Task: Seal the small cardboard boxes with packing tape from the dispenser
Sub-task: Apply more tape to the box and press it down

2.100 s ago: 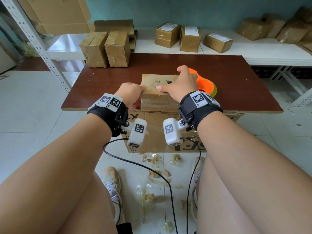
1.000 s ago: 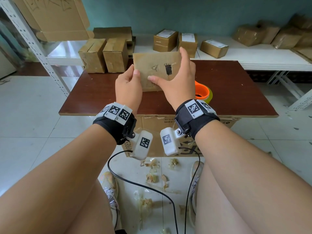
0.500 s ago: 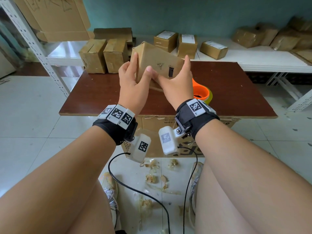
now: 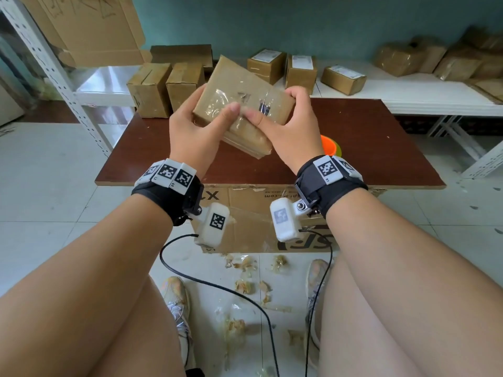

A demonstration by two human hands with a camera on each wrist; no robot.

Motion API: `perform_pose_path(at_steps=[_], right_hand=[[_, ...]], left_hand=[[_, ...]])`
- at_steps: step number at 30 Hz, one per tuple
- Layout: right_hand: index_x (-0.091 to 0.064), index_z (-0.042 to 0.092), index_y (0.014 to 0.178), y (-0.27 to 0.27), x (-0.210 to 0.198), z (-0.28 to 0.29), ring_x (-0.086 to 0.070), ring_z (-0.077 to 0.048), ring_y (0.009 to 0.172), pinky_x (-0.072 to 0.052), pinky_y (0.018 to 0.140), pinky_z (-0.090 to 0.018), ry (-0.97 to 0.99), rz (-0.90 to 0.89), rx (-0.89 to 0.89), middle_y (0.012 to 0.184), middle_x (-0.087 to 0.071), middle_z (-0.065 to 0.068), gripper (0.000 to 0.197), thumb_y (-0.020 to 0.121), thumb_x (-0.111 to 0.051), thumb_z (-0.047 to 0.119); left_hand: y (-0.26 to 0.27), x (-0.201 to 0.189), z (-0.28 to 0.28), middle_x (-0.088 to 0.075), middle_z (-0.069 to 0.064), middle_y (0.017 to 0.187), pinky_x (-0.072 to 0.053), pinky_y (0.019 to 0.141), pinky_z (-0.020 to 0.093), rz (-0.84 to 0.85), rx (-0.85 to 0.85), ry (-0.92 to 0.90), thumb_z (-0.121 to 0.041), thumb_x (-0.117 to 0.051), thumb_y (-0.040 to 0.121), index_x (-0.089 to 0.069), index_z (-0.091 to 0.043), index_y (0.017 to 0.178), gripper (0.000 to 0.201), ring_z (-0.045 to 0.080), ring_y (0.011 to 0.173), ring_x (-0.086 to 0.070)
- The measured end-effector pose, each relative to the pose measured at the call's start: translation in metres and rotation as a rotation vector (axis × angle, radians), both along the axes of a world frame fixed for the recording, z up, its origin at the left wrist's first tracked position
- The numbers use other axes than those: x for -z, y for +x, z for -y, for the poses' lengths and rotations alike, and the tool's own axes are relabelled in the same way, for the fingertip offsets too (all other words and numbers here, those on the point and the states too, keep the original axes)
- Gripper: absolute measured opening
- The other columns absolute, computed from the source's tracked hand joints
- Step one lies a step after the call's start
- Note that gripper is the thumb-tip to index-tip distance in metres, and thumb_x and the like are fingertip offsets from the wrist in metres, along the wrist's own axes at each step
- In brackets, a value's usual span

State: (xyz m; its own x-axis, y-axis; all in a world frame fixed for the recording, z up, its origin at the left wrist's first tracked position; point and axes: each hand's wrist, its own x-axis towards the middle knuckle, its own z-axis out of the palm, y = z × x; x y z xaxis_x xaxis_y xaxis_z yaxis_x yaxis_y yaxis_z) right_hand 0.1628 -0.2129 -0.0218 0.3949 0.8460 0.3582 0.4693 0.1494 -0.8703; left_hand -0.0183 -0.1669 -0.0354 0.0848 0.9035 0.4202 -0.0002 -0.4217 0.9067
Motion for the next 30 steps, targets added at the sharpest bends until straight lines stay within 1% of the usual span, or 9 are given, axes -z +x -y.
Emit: perform_pose_path(at_steps=[2,5,9,13,16,19,22,25,30], right_hand=[[-0.059,0.021,0.109,0.003,-0.002,0.000,-0.060,0.004,0.072,-0.049,0.064,-0.017,0.055,-0.026,0.043,0.089,-0.066,0.015,0.043,0.088,-0.080,0.053],[-0.065,0.014,0.097,0.010,-0.004,-0.002,-0.048,0.001,0.064,-0.038,0.062,-0.019,0.136,-0.052,0.112,0.074,-0.057,0.014,0.035,0.103,-0.060,0.048],[-0.058,0.028,0.125,0.005,0.000,0.000,-0.060,0.000,0.107,-0.049,0.088,-0.016,-0.020,-0.013,0.012,0.120,-0.066,0.012,0.054,0.087,-0.074,0.064],[-0.065,0.027,0.124,0.005,0.000,-0.003,-0.064,-0.002,0.106,-0.052,0.091,-0.019,0.027,-0.001,0.078,0.113,-0.069,0.017,0.053,0.085,-0.078,0.062],[-0.073,0.023,0.113,0.010,-0.001,-0.004,-0.061,0.002,0.091,-0.047,0.075,-0.015,0.051,0.019,0.137,0.099,-0.071,0.016,0.038,0.097,-0.067,0.057],[-0.073,0.021,0.097,0.012,0.002,-0.005,-0.060,0.000,0.078,-0.047,0.070,-0.024,-0.025,0.035,0.121,0.085,-0.069,0.013,0.040,0.100,-0.061,0.059],[-0.065,0.018,0.086,0.005,0.007,-0.003,-0.063,-0.011,0.074,-0.049,0.064,-0.033,-0.189,0.118,0.037,0.081,-0.068,0.006,0.063,0.083,-0.065,0.081],[-0.060,0.020,0.072,-0.001,0.011,-0.004,-0.062,-0.015,0.067,-0.049,0.060,-0.037,-0.212,0.185,0.052,0.071,-0.067,0.005,0.070,0.077,-0.061,0.090],[-0.047,0.021,0.051,0.005,0.001,-0.004,-0.050,-0.007,0.051,-0.034,0.057,-0.033,-0.194,0.146,0.125,0.047,-0.054,0.009,0.069,0.104,-0.047,0.066]], left_hand=[[0.001,0.001,0.001,-0.076,-0.010,0.098,-0.059,0.084,0.034,0.036,-0.032,-0.006,-0.035,-0.070,0.104,-0.076,-0.017,0.118,0.024,0.006,0.093,-0.070],[0.003,0.000,-0.001,-0.069,-0.016,0.088,-0.057,0.085,0.040,0.034,-0.053,-0.057,-0.040,-0.058,0.109,-0.075,-0.016,0.107,0.030,0.004,0.086,-0.063],[0.010,0.003,0.008,-0.075,-0.003,0.119,-0.059,0.089,0.023,-0.058,0.042,-0.051,-0.041,-0.086,0.090,-0.061,-0.016,0.134,0.056,0.005,0.108,-0.073],[0.019,0.003,0.012,-0.079,-0.008,0.107,-0.058,0.082,0.021,0.015,-0.032,-0.032,-0.036,-0.081,0.095,-0.069,-0.016,0.129,0.041,0.005,0.099,-0.075],[0.020,0.003,0.008,-0.069,-0.020,0.076,-0.049,0.071,0.017,0.037,-0.085,-0.060,-0.037,-0.066,0.105,-0.076,-0.023,0.099,0.018,-0.001,0.074,-0.066],[0.021,0.003,0.001,-0.036,-0.015,0.054,-0.032,0.059,0.028,0.016,-0.200,-0.163,-0.048,-0.047,0.111,-0.039,-0.030,0.056,0.059,0.008,0.055,-0.036],[0.020,0.007,-0.002,-0.044,-0.016,0.062,-0.038,0.065,0.029,-0.068,-0.176,-0.145,-0.055,-0.037,0.111,-0.050,-0.017,0.069,0.059,0.008,0.061,-0.043],[0.020,0.013,-0.001,-0.064,-0.015,0.104,-0.054,0.086,0.024,-0.108,-0.116,-0.083,-0.060,-0.049,0.106,-0.060,-0.017,0.123,0.047,-0.001,0.092,-0.064],[0.022,0.027,-0.013,-0.047,0.003,0.151,-0.051,0.113,0.047,-0.148,-0.055,-0.058,-0.073,-0.088,0.071,-0.028,-0.030,0.154,0.110,0.019,0.141,-0.052]])
